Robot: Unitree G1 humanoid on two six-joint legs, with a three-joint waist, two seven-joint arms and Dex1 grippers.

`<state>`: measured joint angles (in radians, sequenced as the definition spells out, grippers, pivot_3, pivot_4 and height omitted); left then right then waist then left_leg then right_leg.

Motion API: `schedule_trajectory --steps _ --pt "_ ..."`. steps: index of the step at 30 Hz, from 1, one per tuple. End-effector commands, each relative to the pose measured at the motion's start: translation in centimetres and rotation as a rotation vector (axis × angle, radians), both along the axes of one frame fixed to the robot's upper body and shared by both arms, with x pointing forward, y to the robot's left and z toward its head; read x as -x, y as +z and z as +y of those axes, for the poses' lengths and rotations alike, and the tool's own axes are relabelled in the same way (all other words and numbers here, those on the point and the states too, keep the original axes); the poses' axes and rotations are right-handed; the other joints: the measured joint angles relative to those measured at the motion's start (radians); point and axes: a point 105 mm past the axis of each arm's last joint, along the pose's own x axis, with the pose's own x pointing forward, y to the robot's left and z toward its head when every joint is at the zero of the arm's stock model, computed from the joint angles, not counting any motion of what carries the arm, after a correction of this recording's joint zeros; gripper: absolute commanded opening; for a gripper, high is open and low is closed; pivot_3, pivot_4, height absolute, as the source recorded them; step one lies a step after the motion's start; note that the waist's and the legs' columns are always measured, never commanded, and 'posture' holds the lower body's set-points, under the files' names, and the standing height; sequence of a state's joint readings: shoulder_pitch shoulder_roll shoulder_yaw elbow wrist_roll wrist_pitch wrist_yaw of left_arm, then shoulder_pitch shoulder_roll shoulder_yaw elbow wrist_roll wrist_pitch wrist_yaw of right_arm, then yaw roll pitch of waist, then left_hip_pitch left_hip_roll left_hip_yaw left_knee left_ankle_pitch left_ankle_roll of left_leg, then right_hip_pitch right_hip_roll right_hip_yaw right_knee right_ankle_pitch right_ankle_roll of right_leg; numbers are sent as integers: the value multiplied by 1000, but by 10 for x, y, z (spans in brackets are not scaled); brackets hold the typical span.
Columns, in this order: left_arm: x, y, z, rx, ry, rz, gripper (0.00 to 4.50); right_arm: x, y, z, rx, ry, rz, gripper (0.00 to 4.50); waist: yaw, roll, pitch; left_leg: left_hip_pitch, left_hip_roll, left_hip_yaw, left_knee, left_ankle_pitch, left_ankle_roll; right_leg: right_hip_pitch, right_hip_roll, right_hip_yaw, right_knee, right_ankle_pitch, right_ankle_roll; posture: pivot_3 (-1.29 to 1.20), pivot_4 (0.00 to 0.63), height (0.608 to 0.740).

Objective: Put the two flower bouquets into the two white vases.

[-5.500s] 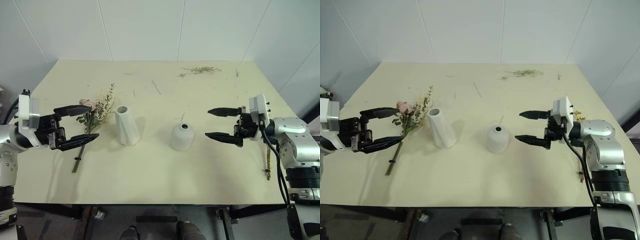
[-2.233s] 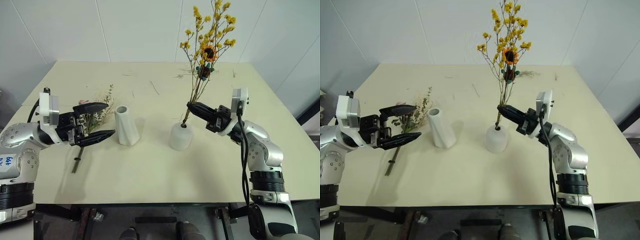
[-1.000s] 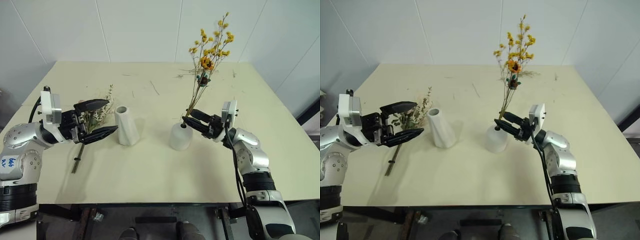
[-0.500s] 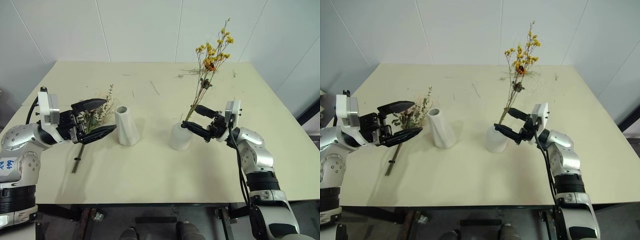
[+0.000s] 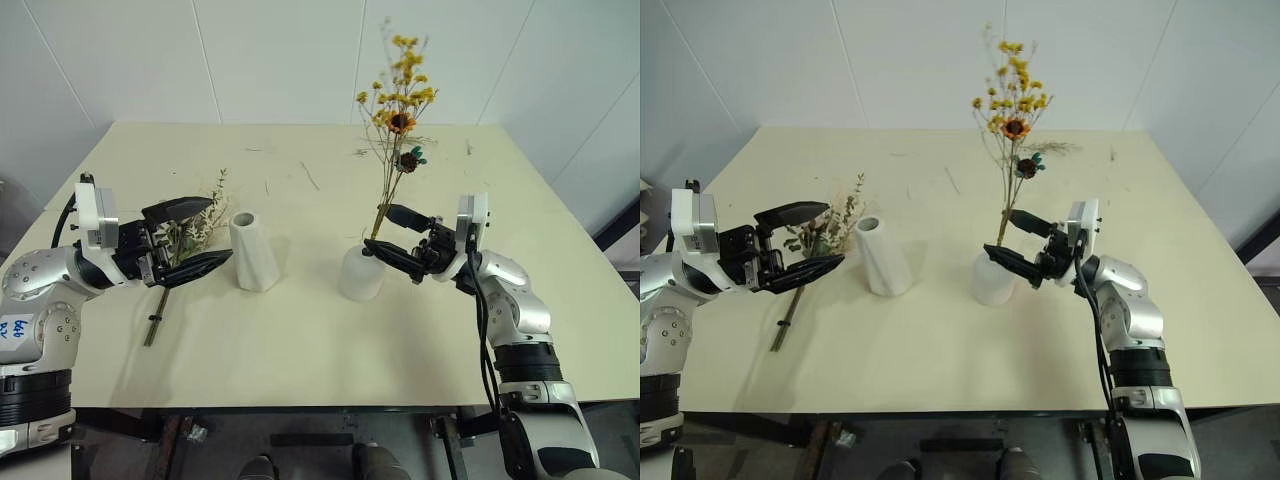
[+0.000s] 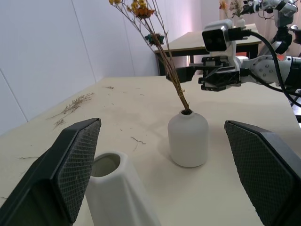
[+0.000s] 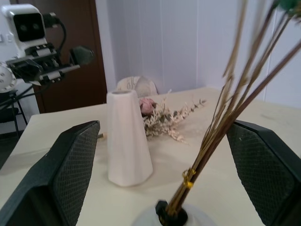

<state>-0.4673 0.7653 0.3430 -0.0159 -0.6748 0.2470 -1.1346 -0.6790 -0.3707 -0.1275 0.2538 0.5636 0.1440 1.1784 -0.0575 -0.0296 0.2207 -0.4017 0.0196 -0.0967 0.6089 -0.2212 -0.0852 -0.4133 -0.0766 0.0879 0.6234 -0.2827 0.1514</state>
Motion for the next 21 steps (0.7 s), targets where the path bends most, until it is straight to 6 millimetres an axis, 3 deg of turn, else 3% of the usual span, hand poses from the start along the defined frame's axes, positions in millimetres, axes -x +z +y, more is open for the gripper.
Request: schedule_trajectory --steps 1,21 --pt "2 13 3 -13 10 -57 4500 10 9 -3 -5 11 -46 4433 0 0 0 0 0 0 0 0 0 0 0 0 0 0 0 0 150 740" --pt "-2 16 0 -13 -2 -58 4500 21 1 2 41 -17 -91 4433 1 0 0 0 0 0 0 0 0 0 0 0 -1 0 0 0 150 740"
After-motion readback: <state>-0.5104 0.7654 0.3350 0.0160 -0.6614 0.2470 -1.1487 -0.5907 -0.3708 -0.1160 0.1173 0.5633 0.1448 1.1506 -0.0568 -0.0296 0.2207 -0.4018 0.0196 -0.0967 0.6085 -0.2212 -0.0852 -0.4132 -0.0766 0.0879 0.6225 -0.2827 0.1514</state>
